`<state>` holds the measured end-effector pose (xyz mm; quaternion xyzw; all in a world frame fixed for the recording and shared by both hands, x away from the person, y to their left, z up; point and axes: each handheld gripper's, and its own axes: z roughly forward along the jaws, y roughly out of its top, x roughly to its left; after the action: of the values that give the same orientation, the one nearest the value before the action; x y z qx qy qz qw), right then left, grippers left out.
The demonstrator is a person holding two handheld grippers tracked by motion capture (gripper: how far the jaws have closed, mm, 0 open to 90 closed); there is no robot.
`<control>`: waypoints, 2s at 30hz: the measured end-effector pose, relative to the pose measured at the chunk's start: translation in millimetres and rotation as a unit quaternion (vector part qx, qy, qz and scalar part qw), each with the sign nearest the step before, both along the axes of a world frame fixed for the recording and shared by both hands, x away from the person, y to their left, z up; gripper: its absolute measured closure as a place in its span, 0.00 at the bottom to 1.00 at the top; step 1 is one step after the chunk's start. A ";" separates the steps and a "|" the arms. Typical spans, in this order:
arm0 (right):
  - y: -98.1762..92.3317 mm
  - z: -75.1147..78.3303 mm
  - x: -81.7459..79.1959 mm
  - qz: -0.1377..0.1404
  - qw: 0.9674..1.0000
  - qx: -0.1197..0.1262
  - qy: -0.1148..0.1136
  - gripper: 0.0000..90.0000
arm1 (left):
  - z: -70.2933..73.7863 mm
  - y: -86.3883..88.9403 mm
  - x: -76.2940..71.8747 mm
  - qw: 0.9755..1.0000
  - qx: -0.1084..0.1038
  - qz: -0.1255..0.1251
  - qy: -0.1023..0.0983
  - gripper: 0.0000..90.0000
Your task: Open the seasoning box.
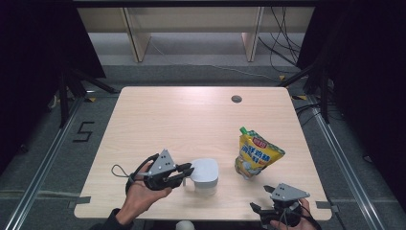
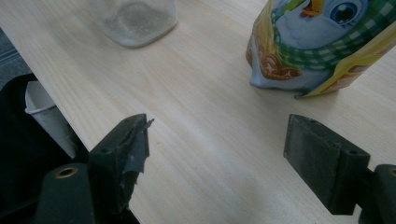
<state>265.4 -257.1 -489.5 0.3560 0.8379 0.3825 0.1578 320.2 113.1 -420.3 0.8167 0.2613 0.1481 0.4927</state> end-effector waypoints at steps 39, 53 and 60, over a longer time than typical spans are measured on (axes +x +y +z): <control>44.9 21.1 33.7 0.069 0.988 0.102 -0.092 0.90 | -12.4 3.6 2.1 1.000 -0.023 0.014 0.002 0.99; 53.3 22.3 39.3 0.091 0.985 0.108 -0.104 0.97 | -13.2 4.0 -0.1 1.000 -0.026 0.018 0.002 0.99; 59.6 22.0 41.1 0.102 0.984 0.105 -0.105 0.97 | -13.6 5.7 -0.4 0.999 -0.026 0.019 0.003 0.99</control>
<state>306.5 -197.5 -467.5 0.2410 0.8038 0.5176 0.1667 319.8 118.7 -433.9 0.7990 0.2822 0.1478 0.5100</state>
